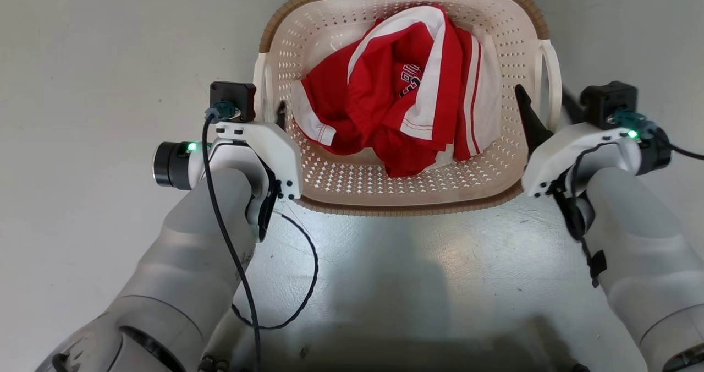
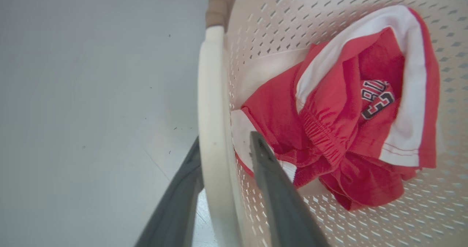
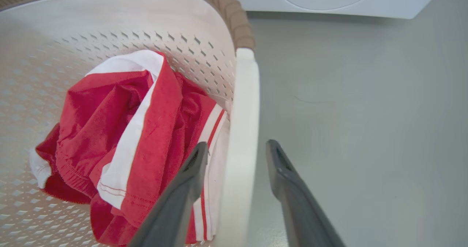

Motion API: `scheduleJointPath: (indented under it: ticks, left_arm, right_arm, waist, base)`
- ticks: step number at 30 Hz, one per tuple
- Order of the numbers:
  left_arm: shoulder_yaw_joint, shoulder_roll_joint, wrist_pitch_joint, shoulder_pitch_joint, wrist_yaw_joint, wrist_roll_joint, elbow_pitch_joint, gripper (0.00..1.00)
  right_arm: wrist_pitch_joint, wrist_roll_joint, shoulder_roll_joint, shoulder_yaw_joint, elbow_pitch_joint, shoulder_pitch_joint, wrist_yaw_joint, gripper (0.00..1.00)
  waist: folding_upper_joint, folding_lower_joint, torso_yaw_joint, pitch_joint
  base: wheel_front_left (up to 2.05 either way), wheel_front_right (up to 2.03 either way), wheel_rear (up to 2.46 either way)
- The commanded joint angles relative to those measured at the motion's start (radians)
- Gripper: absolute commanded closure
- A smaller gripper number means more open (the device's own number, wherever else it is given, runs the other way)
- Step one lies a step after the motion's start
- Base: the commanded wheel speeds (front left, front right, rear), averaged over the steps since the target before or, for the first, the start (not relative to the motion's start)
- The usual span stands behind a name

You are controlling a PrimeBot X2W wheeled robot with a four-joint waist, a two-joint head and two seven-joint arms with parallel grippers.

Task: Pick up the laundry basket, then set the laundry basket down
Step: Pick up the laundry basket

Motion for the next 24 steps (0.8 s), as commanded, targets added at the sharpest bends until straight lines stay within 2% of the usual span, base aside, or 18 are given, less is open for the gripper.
scheduleJointPath:
  ticks: [1,3,12,24]
  left_arm:
    - [0.001,0.023,0.005,-0.003,-0.003,-0.008,0.0,1.0]
    - [0.004,0.023,-0.003,-0.006,0.007,-0.016,-0.001,1.0]
    - [-0.034,0.023,0.028,0.033,-0.005,-0.041,0.01,1.0]
    - [-0.067,0.023,0.065,0.093,-0.027,-0.067,0.054,1.0]
  right_arm:
    - [-0.011,0.005,0.023,0.032,-0.011,0.033,0.006,1.0]
    - [-0.011,0.001,0.019,0.033,-0.013,0.036,0.006,1.0]
    - [-0.008,0.008,0.055,0.081,0.071,0.06,0.006,1.0]
    - [0.005,0.1,0.086,0.16,0.128,0.086,0.006,1.0]
  waist:
    - [0.0,0.0,0.0,-0.003]
    - [0.0,0.0,0.001,-0.008]
    - [0.0,0.0,-0.009,-0.085]
    - [0.0,0.0,-0.045,-0.24]
  base:
    - [0.0,0.0,0.0]
    - [0.0,0.0,0.0]
    - [0.0,0.0,0.0]
    - [0.0,0.0,0.0]
